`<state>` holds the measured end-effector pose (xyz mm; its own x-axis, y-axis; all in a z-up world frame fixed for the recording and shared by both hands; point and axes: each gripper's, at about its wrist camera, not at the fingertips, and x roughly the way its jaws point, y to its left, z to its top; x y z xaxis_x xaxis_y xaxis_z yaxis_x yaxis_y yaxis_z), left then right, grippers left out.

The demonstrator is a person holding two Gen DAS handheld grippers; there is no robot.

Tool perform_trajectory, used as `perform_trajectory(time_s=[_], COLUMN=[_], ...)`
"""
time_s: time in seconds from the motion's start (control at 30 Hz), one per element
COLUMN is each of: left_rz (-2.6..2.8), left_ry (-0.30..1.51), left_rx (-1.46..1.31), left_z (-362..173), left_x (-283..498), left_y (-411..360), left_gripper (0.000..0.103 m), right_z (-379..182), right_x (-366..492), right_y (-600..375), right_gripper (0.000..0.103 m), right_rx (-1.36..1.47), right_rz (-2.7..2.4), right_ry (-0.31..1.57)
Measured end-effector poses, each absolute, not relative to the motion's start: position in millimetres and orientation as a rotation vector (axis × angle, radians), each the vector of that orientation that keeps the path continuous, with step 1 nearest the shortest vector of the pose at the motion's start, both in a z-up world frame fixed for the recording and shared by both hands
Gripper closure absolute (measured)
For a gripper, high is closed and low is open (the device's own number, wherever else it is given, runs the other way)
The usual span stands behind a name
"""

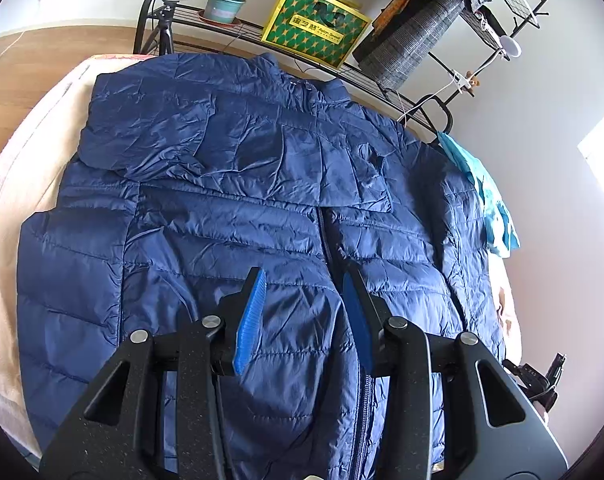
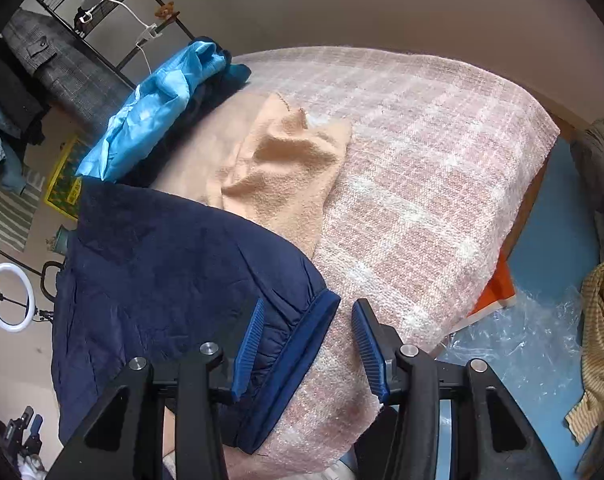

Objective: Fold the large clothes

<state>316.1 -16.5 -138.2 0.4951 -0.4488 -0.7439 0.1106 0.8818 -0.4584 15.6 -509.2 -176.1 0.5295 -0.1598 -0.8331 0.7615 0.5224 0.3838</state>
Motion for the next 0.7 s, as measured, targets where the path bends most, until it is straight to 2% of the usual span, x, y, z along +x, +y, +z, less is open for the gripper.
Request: perform_trajectory(time_s=[0.07, 0.1, 0.17, 0.23, 0.5, 0.7], left_rz=[-0.347, -0.346, -0.348, -0.349, -0.352, -0.349], left_ry=[0.999, 0.999, 1.000, 0.997, 0.994, 0.988], left_rx=[-0.377, -0.378, -0.383, -0.392, -0.401, -0.419], left_z=[-138.2, -138.4, -137.9, -136.1, -132.6, -130.4], left_x=[315.9, 316.0, 316.2, 316.9, 319.2, 321.0], left_y=[-16.0, -16.2, -16.2, -15.6, -15.9, -13.3], left_gripper=[0.062, 0.062, 0.062, 0.062, 0.062, 0.062], right_z=[-174.5, -172.0, -162.8, -149.5, -98.3, -57.0], right_x=[20.2, 20.7, 19.5, 15.9, 26.3, 70.5], right_y=[-504.1, -501.6, -496.1, -489.3, -452.3, -392.2], right_gripper=[0.072, 0.076, 0.095, 0.101, 0.103, 0.103], right_rx=[0.815, 0.792, 0.742, 0.719, 0.635, 0.554], right_rz=[-0.627, -0.636, -0.662, -0.665, -0.569, -0.406], right_ry=[0.851, 0.862, 0.855, 0.816, 0.705, 0.642])
